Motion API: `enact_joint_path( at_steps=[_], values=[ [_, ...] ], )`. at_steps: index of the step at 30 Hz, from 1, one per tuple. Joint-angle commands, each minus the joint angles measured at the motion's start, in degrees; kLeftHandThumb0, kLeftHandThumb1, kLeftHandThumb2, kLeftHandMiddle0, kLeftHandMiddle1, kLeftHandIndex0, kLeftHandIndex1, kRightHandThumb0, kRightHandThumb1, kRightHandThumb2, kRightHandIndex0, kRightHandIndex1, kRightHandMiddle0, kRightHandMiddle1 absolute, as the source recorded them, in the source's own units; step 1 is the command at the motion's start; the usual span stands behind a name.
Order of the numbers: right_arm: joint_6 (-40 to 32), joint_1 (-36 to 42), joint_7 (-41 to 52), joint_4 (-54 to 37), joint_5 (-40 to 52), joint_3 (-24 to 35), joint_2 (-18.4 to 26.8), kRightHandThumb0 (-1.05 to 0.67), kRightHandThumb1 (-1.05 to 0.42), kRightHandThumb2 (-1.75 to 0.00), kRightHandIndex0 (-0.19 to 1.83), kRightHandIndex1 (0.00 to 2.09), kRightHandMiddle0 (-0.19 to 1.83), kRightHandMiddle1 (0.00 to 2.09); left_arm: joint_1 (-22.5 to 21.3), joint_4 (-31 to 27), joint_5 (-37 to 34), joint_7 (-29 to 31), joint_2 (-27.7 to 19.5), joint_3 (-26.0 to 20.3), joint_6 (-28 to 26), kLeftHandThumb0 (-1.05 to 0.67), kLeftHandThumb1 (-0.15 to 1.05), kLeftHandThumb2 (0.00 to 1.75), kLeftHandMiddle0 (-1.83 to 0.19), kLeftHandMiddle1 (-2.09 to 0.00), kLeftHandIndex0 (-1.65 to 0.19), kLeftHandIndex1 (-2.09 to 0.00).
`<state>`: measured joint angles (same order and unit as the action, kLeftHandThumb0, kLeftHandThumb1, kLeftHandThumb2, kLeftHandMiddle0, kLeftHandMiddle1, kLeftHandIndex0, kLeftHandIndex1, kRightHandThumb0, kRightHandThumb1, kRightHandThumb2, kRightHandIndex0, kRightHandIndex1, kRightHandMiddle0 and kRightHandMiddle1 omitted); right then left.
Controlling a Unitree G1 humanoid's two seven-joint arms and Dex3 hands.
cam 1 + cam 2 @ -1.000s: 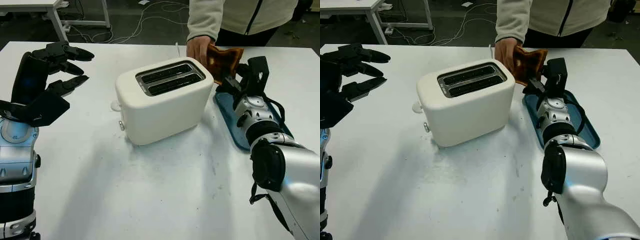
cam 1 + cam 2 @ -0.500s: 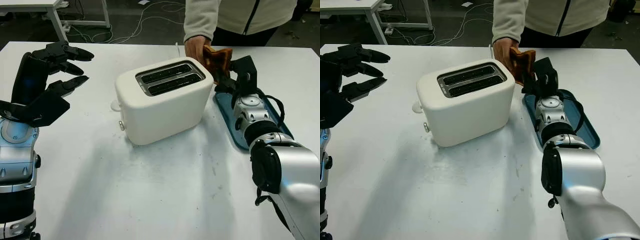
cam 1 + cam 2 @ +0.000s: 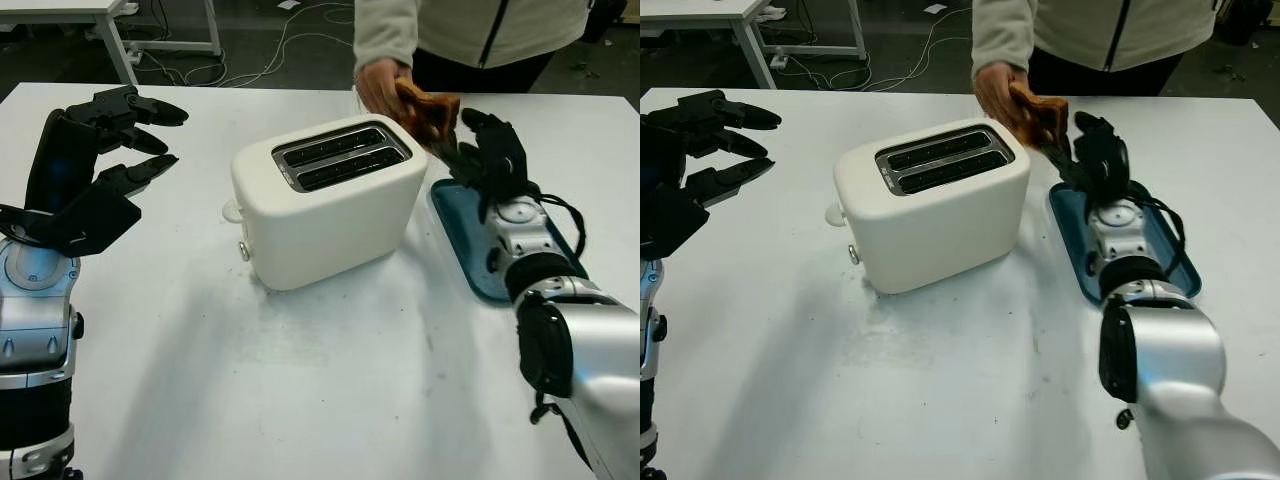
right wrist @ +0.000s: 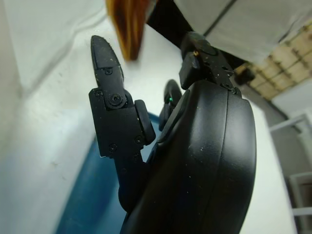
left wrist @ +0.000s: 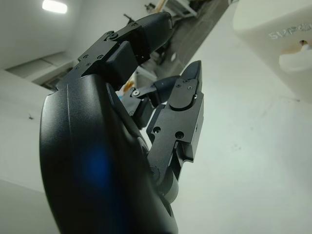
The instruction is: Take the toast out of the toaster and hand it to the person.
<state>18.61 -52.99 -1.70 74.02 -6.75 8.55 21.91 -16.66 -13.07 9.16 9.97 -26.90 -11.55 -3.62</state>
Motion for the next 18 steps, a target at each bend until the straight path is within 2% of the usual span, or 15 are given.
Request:
enact_joint_path(
  at_steps=[1,3,7,13,18],
  values=[
    [3.3,2.2,-0.9,-1.8,-0.6,-0.7,1.0,-0.51,-0.84,0.0,0.11,0.03,0.11,0.02,1.1,-0.7,-0.8,-0.3,0.4,-0.3,0.1,0.04,0.91,0.09,-0.59,-0.98,-0.65,-0.62],
    [5.3,4.5,-1.0,-4.2,0.4,-0.1,0.9,-0.49,-0.82,0.0,0.12,0.04,0.13,0.03,1.5,-0.7,-0.9,-0.3,0.4,-0.4,0.7,0.03,0.91,0.09,-0.59,-0.98,-0.65,-0.63],
    [10.4,11.2,-0.9,-13.4,4.0,2.0,-0.8,-0.59,-0.79,0.0,0.19,0.05,0.2,0.04,2.5,-1.4,-2.2,-0.2,1.2,-1.0,0.4,0.01,0.91,0.09,-0.58,-0.98,-0.65,-0.63],
    [9.8,26.2,4.9,-38.3,10.8,2.3,-4.7,-0.54,-0.79,-0.01,0.25,0.07,0.26,0.05,5.9,-7.0,-3.5,-1.7,4.3,-1.6,-3.5,-0.03,0.92,0.15,-0.5,-0.98,-0.57,-0.61],
    [2.4,40.2,5.7,-64.2,11.2,0.0,-7.7,-0.56,-0.89,-0.03,0.34,0.1,0.38,0.09,11.0,-16.5,-2.7,-3.9,8.3,-1.2,-8.7,-0.09,0.92,0.23,-0.41,-1.03,-0.49,-0.62]
  ],
)
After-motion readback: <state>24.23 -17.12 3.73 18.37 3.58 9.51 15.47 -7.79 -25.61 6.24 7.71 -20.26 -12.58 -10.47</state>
